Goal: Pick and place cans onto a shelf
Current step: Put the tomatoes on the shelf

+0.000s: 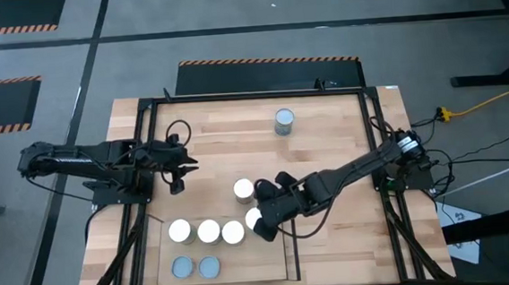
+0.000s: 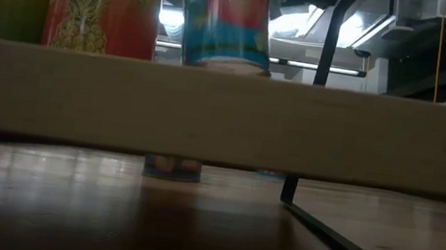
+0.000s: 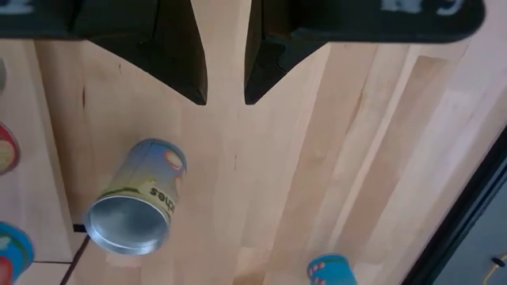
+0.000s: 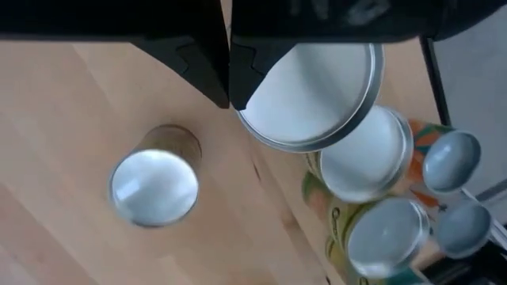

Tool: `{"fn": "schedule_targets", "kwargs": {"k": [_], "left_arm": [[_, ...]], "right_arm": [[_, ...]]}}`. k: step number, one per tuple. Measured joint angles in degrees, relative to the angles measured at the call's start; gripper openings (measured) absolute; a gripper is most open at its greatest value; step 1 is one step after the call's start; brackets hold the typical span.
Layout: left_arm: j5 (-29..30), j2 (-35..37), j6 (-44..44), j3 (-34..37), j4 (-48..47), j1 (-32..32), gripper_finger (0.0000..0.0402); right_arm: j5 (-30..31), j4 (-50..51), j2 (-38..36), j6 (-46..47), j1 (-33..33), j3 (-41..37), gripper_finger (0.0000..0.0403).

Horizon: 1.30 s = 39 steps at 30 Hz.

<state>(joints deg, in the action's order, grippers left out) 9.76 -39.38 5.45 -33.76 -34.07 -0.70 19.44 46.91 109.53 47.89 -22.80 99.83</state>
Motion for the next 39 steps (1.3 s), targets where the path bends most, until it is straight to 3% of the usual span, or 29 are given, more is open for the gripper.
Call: {"fn": "schedule_targets", "kwargs": {"k": [10, 29, 39], "left_arm": [[0.02, 0.00, -0.02, 0.02, -0.29, -2.50, 0.0079], [0.10, 0.00, -0.03, 0.02, -1.34, -5.98, 0.0079], [0.46, 0.01, -0.02, 0.02, -1.40, -6.96, 0.0079]], "right_arm": [[-0.91, 0.43, 1.62, 5.87, -1.24, 0.02, 0.0000], [0.11, 0.48, 4.70, 5.78, -1.47, 0.02, 0.0001], [-0.15, 0.40, 4.92, 5.80, -1.45, 0.02, 0.0042]]}}
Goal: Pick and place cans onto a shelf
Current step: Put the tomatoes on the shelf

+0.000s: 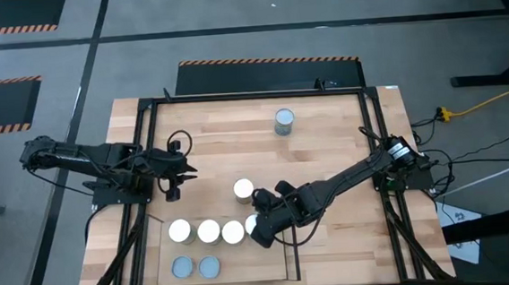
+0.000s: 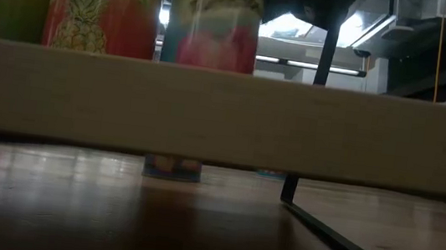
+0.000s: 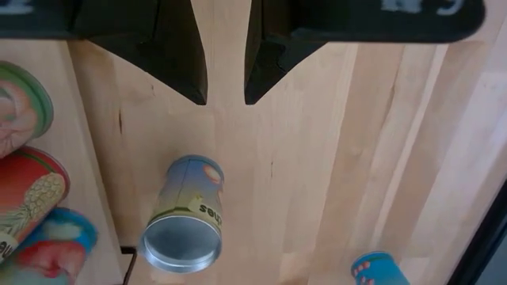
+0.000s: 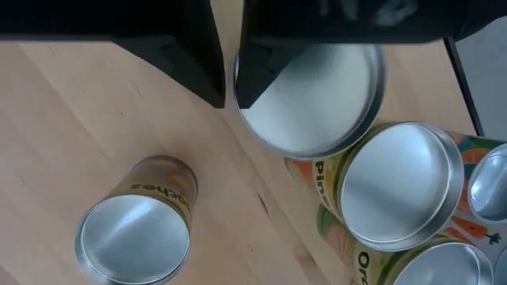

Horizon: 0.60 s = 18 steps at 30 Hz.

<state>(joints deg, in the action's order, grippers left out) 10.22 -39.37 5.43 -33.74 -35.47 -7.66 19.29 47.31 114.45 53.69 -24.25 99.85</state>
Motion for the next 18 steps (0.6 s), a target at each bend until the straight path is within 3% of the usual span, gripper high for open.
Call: {"fn": "schedule_targets", "kwargs": {"k": [18], "left_arm": [[0.02, -0.01, -0.02, 0.02, -0.03, 0.00, 0.0079]], "right_arm": [[-2.44, -0.17, -0.02, -3.21, 0.09, 0.00, 0.0051]]}}
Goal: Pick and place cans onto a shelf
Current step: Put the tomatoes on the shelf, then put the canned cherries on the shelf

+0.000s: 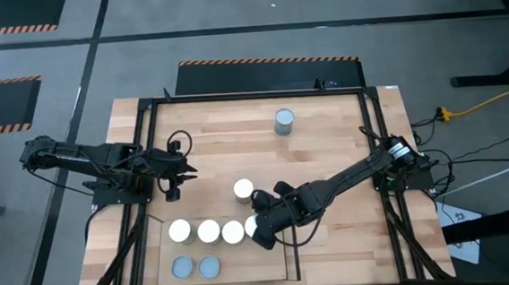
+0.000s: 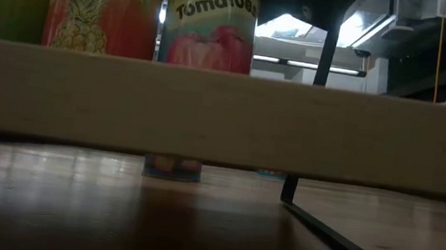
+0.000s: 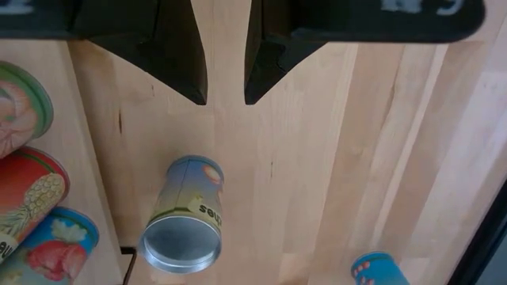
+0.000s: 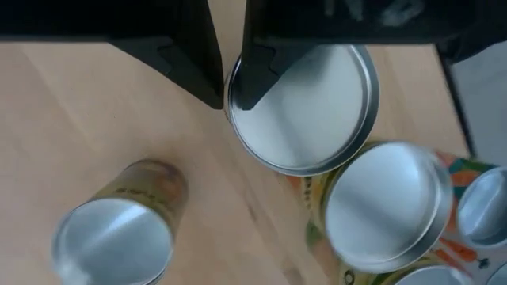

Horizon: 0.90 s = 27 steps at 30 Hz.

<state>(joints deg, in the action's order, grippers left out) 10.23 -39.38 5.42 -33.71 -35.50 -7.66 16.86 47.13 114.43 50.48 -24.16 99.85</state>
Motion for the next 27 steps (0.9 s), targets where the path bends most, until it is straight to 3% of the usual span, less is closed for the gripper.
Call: {"fn": "schedule_targets", "kwargs": {"k": [6, 18, 27], "left_arm": [[0.00, 0.00, 0.02, 0.00, 0.01, 0.00, 0.0079], [0.01, 0.02, 0.02, 0.00, -0.01, 0.00, 0.0079], [-0.01, 0.00, 0.02, 0.00, -0.03, 0.00, 0.0079]], "right_arm": [[-4.20, -0.05, -0.09, -0.03, -0.01, 0.09, 0.0051], [-3.16, 0.77, -3.49, -1.89, -0.15, 0.02, 0.0051], [-2.88, 2.12, -10.33, -9.14, -0.01, 0.02, 0.0051]]}}
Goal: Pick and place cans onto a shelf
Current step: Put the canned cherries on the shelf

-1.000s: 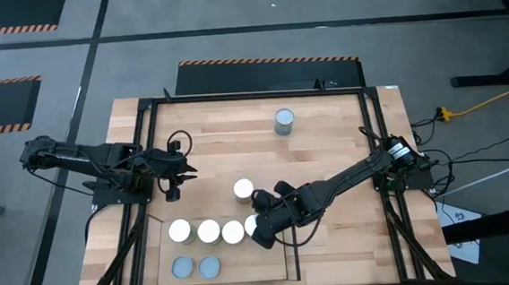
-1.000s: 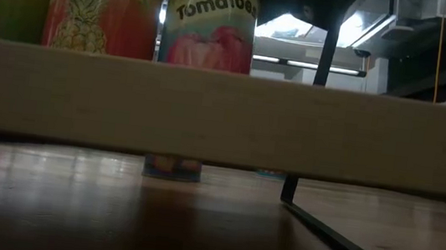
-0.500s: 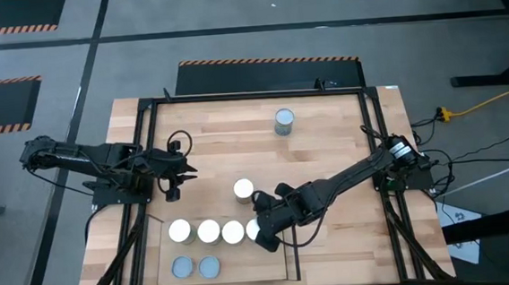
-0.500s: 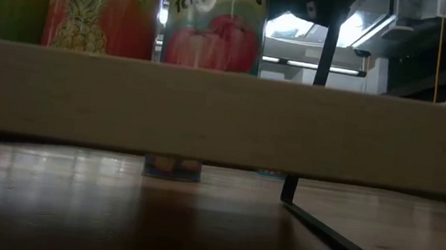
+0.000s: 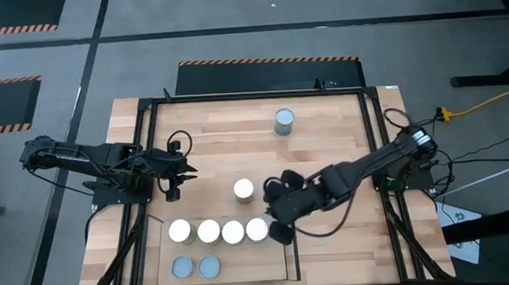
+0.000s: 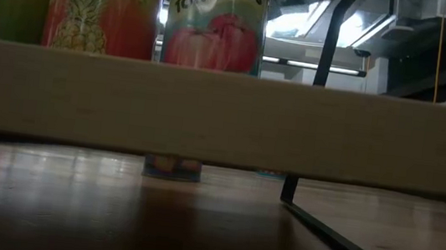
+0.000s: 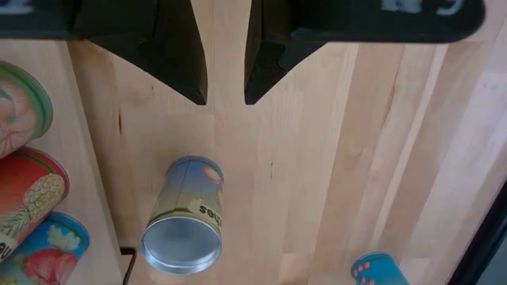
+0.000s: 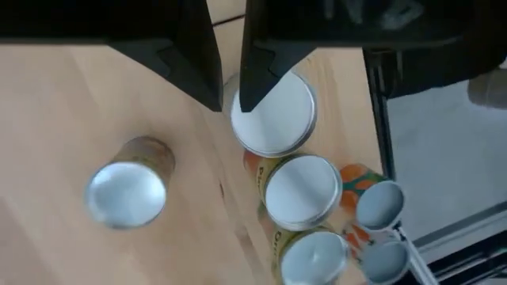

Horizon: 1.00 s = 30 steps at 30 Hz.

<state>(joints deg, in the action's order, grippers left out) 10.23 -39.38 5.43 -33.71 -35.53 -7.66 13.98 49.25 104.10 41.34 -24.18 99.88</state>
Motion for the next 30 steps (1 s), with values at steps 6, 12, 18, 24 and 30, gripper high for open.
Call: {"fn": "schedule_targets", "kwargs": {"k": [6, 12, 18, 24, 30], "left_arm": [[-0.01, 0.02, 0.00, 0.00, 0.88, 0.01, 0.0078], [0.01, 0.01, 0.00, 0.00, 8.65, 0.02, 0.0078], [0.05, 0.00, 0.00, 0.00, 14.22, 0.02, 0.0078], [2.23, 0.00, 0.02, 0.00, 14.78, 0.02, 0.0078], [2.61, 0.00, 0.44, 0.00, 14.73, 0.02, 0.0078]], "right_arm": [[7.80, 6.93, -6.69, -6.00, 1.61, 0.00, 0.0051], [17.33, 19.74, -14.73, -8.94, 5.12, 0.00, 0.0051], [21.71, 30.25, -21.61, -12.52, 12.84, 0.00, 0.0051], [23.34, 28.63, -24.05, -23.69, 24.88, 0.00, 0.0051], [8.91, 23.48, -22.97, -35.56, 38.08, -0.04, 0.0051]]}}
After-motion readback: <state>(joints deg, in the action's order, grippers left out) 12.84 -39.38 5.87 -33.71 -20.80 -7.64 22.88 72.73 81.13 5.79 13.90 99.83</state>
